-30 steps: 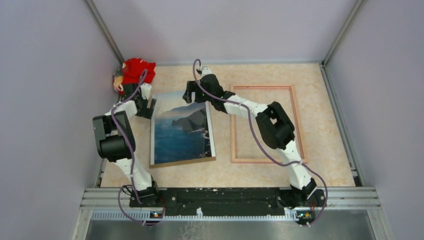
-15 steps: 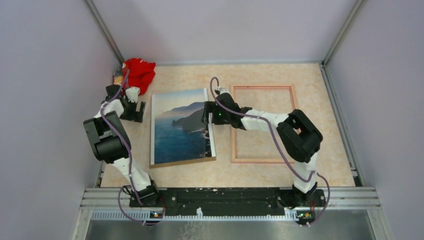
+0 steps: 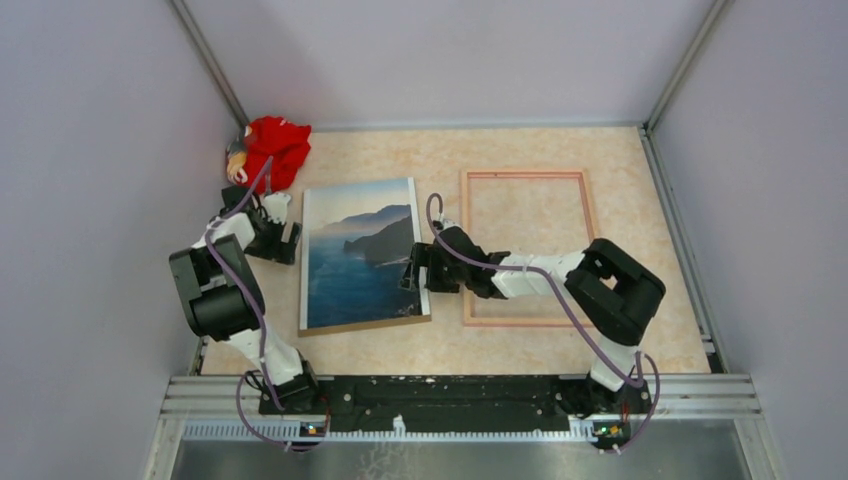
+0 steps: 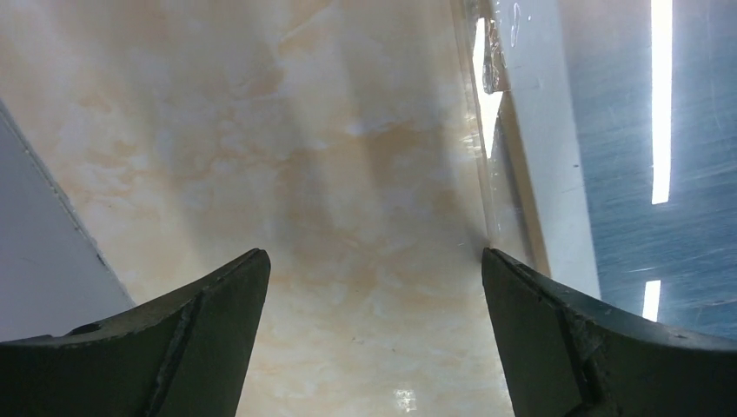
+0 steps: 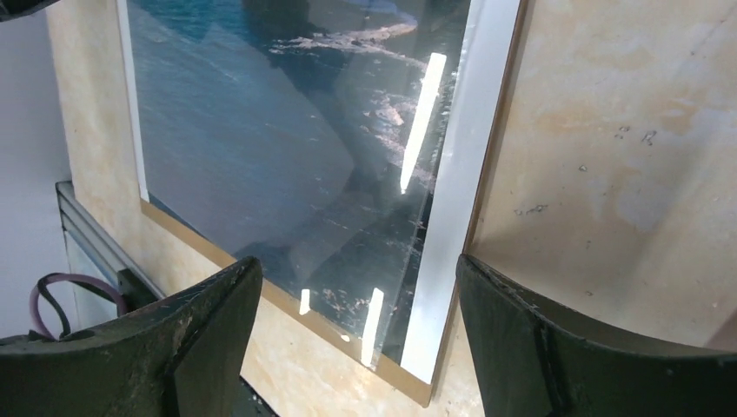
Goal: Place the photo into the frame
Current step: Adjust the photo frame item at the center of the board.
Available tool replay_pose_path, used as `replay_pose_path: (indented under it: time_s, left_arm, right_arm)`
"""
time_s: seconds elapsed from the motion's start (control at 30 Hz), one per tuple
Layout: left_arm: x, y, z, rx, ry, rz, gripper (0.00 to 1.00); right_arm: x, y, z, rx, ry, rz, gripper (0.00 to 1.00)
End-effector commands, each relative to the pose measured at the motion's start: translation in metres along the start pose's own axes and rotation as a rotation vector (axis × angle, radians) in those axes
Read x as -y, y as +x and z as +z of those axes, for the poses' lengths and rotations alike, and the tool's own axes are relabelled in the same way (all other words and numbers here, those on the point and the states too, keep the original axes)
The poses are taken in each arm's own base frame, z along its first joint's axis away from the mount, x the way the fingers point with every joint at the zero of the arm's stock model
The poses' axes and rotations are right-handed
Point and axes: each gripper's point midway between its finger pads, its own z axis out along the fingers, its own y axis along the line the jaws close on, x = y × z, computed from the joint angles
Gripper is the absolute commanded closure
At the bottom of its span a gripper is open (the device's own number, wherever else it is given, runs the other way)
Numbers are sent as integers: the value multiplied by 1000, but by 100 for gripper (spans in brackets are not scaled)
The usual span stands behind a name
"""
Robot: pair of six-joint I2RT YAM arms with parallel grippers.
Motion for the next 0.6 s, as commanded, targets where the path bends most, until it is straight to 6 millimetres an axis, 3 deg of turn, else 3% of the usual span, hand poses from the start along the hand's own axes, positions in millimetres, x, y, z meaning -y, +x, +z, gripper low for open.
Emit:
replay_pose_path:
  time_s: [0.0, 0.17, 0.33, 0.57]
  left_arm:
    - [22, 7, 2, -23, 36, 13, 2]
    - [33, 6, 3, -28, 34, 31, 2]
    - [36, 8, 7, -35, 33, 30, 2]
    - [61, -8, 10, -21, 66, 46, 2]
  right_arm:
    - [-36, -12, -15, 35, -138, 52, 18]
    - [-25, 5, -9, -17, -117, 105, 19]
    - [-20, 10, -11, -17, -120, 129, 19]
    - [-34, 15, -7, -38, -209, 160, 20]
